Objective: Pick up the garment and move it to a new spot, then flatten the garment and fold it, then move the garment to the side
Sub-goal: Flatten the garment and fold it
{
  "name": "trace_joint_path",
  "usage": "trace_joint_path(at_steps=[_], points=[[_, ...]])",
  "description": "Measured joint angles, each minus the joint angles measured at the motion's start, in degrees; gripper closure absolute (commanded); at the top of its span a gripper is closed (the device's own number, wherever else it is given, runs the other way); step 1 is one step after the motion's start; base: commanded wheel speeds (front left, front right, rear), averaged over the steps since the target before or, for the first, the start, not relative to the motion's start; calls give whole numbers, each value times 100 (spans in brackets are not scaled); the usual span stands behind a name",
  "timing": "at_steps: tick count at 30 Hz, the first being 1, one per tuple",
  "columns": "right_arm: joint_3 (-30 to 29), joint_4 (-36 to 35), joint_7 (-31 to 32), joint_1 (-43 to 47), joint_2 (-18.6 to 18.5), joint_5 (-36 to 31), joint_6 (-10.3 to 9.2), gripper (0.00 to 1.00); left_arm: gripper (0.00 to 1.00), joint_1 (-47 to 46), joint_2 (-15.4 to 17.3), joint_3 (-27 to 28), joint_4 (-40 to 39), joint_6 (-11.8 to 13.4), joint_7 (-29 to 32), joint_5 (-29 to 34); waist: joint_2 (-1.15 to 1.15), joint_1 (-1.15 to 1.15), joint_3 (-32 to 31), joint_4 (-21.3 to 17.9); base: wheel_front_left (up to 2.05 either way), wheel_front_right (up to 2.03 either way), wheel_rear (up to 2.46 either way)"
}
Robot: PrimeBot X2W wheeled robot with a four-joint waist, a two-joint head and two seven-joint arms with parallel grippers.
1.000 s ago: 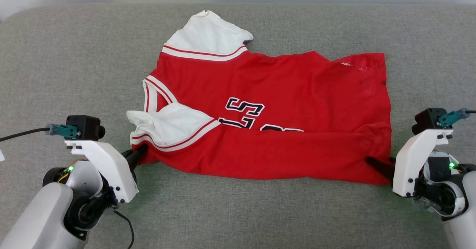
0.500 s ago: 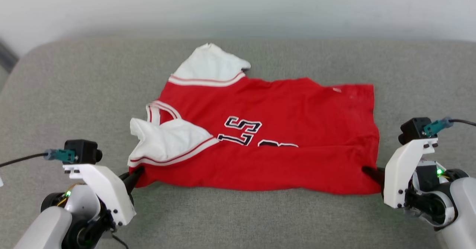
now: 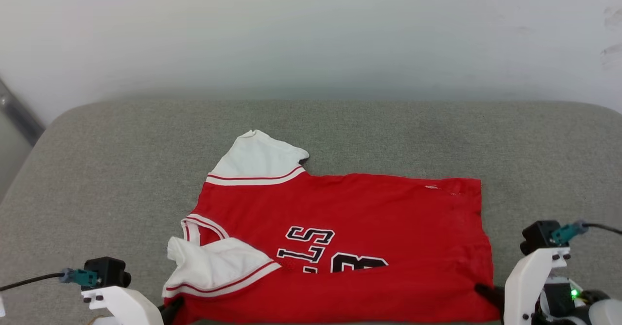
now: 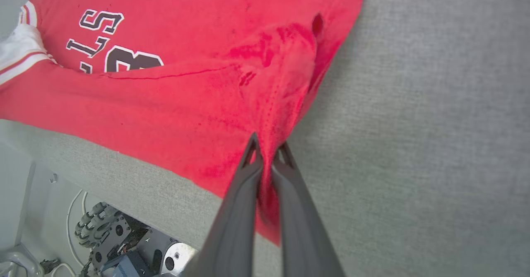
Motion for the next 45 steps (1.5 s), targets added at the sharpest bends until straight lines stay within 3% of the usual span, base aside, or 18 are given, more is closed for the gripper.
trace_joint_path(at_steps=[3, 4, 5, 6, 7, 8, 10, 13, 14, 17, 22, 28, 33, 38, 45], points=[[-120, 94, -149, 233, 121, -129, 0, 100, 100, -5, -171, -51, 167, -22, -9, -74, 0, 0, 57, 22, 0, 0, 0], [-162, 144, -231, 280, 169, -151, -1, 93, 100, -22, -237, -64, 264, -35, -38, -97, 0, 0, 80, 25, 0, 0, 0], [-153, 180, -299, 308, 201, -197, -1, 60, 100, -56, -288, -69, 358, -63, -89, -93, 0, 0, 109, 22, 0, 0, 0], [-157, 215, -397, 324, 235, -233, -1, 0, 66, -111, -324, -73, 485, -88, -111, -97, 0, 0, 141, 15, 0, 0, 0], [-166, 234, -532, 339, 265, -237, -1, 0, 25, -163, -360, -69, 592, -121, -133, -107, 0, 0, 169, 6, 0, 0, 0], [-138, 234, -665, 343, 268, -261, -1, 0, 0, -208, -383, -75, 678, -136, -179, -100, 0, 0, 189, -9, 0, 0, 0], [-105, 205, -860, 343, 268, -281, -1, 0, 0, -253, -414, -49, 771, -155, -266, -86, 0, 0, 202, -32, 0, 0, 0], [-35, 32, -1804, 342, 233, -432, -1, 0, 0, -461, -439, 49, 912, -201, -580, 44, 0, 0, 210, -124, 0, 0, 0], [-54, -135, -2539, 341, 215, -668, -1, 0, 0, -648, -412, 175, 886, -112, -909, 247, 0, 0, 180, -187, 0, 0, 0], [-124, -294, -3163, 335, 227, -894, 0, 0, 0, -854, -393, 259, 826, -15, -1227, 457, 0, 0, 167, -268, 0, 0, 0], [-336, -654, -3758, 242, 359, -1296, 0, 0, 0, -1341, -391, 376, 746, 129, -1728, 853, 0, 0, 285, -463, 0, 0, 0], [-530, -1115, -4079, -102, 647, -1552, 0, 0, 0, -2270, -403, 480, 889, 119, -1829, 947, 0, 1, 760, -721, 0, 0, 0], [-654, -1418, -4103, -428, 805, -1640, 0, 0, 0, -3199, -281, 471, 1245, -96, -1493, 937, 0, 1, 1346, -955, 0, 0, 0], [-666, -1491, -4150, -653, 936, -1680, 0, 0, 0, -4028, -66, 414, 1845, -476, -808, 720, 0, 2, 1900, -1207, 0, 0, 0], [-594, -1400, -4176, -805, 1045, -1650, 0, 0, 0, -5008, 552, 164, 2412, -809, 816, 564, 0, 2, 2376, -1602, 0, 0, 0]])
